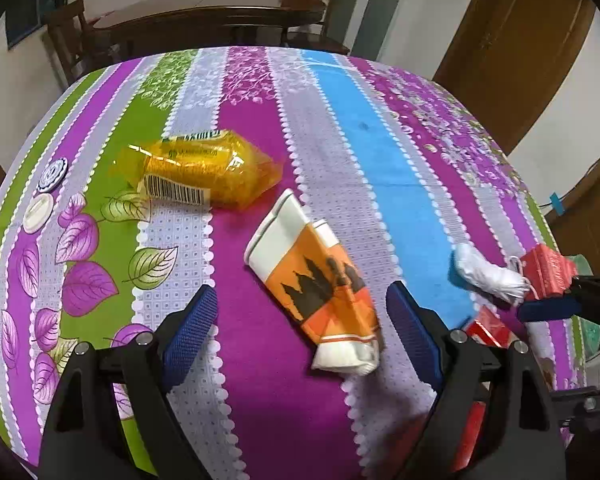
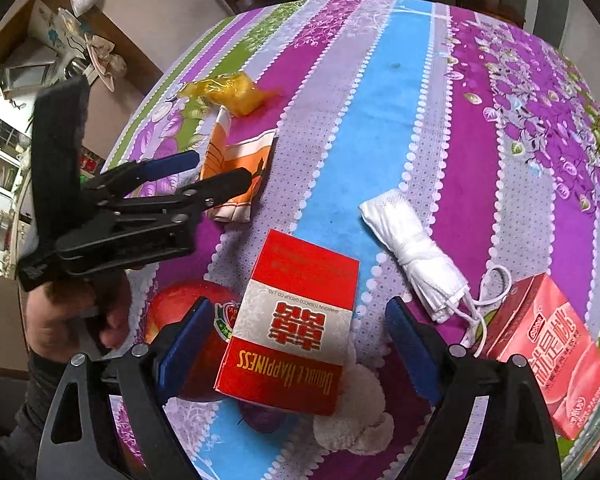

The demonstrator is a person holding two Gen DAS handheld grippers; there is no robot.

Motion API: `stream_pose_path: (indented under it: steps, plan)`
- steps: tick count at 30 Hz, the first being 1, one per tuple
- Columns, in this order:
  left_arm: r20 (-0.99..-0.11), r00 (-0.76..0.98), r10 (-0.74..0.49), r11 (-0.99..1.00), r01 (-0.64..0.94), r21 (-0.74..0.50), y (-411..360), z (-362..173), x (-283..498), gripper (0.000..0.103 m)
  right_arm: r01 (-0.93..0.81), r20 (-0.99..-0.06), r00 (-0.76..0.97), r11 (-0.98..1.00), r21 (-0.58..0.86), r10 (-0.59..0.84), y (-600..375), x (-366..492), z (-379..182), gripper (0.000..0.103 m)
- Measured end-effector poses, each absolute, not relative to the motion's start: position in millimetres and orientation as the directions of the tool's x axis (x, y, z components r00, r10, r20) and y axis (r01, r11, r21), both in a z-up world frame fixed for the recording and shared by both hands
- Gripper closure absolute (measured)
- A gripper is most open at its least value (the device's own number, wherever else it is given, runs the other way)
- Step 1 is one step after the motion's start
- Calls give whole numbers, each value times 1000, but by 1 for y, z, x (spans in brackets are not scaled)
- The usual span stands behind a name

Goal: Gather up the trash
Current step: 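Grasp the orange-printed paper cup with the left tool while the right tool grasps the red cigarette box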

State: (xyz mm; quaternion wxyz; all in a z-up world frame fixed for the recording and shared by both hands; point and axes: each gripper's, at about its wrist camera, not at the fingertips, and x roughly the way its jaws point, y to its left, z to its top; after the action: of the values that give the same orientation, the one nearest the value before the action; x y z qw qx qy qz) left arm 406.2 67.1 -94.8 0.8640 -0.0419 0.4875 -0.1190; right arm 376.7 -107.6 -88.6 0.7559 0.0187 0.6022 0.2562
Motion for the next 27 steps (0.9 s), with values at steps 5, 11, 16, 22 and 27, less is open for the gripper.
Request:
stream_pose_path:
  steps: [5, 11, 16, 22, 27]
  plan:
    - [-829, 509, -232, 972, 150, -180, 67, -100, 406, 34, -318, -878, 105, 852, 416, 468, -118, 377, -97, 28]
    - [-823, 513, -242, 969, 170, -179, 58, -99, 403, 46, -292, -861, 113, 845, 448, 496, -125, 377, -101, 40]
    - [-814, 536, -223, 973, 168, -156, 51, -95, 396, 83, -320, -832, 187, 833, 451, 522, -129, 365, -85, 41]
    - [-790, 572, -222, 974, 163, -156, 56, -91, 381, 90, -379, -777, 356, 841, 387, 518, -140, 331, -49, 42]
    - [-747, 624, -228, 974, 144, -177, 70, -73, 362, 94, -392, -730, 504, 875, 284, 462, -149, 289, -33, 42]
